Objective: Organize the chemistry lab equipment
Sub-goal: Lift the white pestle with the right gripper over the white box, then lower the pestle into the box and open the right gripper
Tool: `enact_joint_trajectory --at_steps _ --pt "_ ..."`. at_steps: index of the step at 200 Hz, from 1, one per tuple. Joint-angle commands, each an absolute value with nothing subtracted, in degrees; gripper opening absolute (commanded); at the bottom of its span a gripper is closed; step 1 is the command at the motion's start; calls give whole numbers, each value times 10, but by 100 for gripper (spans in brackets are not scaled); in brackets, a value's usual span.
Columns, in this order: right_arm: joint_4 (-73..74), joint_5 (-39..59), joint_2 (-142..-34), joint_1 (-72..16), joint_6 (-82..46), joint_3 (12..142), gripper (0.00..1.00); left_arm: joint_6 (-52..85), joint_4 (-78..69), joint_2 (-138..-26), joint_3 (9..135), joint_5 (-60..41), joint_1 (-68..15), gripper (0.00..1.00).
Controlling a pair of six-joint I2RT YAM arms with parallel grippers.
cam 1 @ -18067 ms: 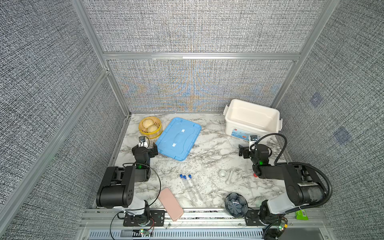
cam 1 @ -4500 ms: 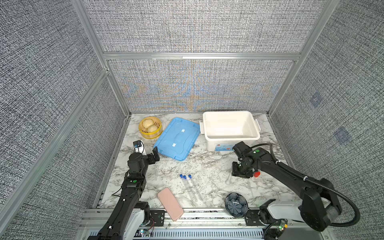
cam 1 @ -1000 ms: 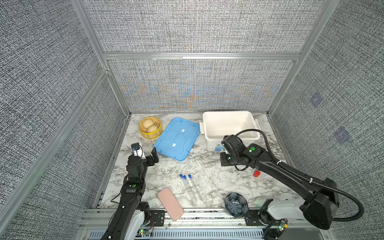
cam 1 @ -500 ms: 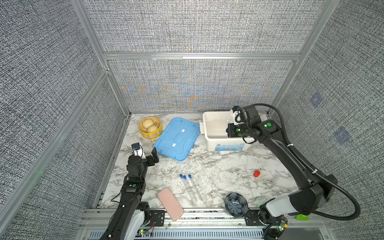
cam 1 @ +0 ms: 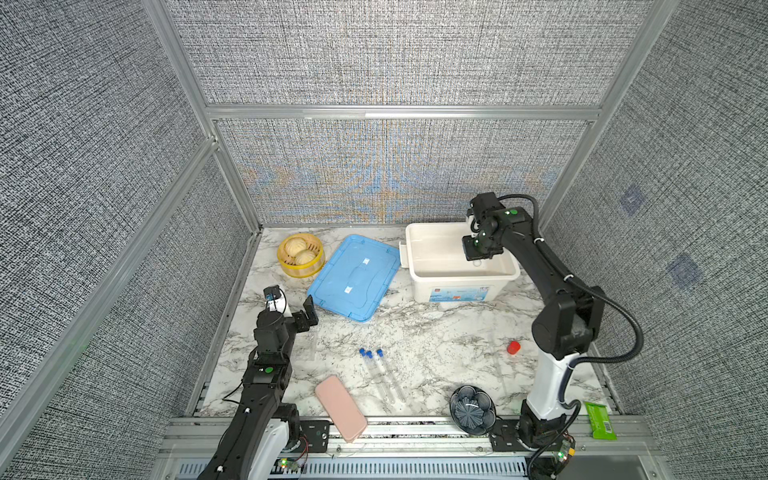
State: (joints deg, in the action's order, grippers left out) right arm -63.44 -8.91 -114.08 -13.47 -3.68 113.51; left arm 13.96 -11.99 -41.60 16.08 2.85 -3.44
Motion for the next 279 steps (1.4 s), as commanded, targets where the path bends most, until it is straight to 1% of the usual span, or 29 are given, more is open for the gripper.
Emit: enact_joint_trajectory --at_steps 1,27,63,126,147,164,207,250,259,279 --pt "-695 -119 -1168 -126 -13 1153 1 139 -134 -412 162 27 -34 99" --pt "-710 -147 -1200 -119 -11 1156 1 140 -134 -410 162 29 -35 99" --pt "-731 -125 -1250 -109 -1 1178 1 140 -134 -402 157 31 -35 99" --pt "-748 -124 -1314 -105 8 1205 2 141 -138 -398 154 34 -34 99" --pt "-745 -138 -1332 -104 11 1206 3 142 -138 -389 150 35 -34 99" --pt "-764 -157 -1354 -102 5 1231 4 141 -138 -371 142 36 -34 99" --pt "-768 -158 -1352 -102 -2 1239 16 142 -137 -330 124 41 -35 99" --pt "-766 -160 -1323 -110 -11 1239 38 144 -137 -318 118 45 -34 99" --pt "-766 -160 -1318 -111 -12 1240 41 143 -138 -318 118 46 -34 99" --pt "-766 -163 -1303 -116 -15 1238 42 145 -141 -323 119 48 -34 99"
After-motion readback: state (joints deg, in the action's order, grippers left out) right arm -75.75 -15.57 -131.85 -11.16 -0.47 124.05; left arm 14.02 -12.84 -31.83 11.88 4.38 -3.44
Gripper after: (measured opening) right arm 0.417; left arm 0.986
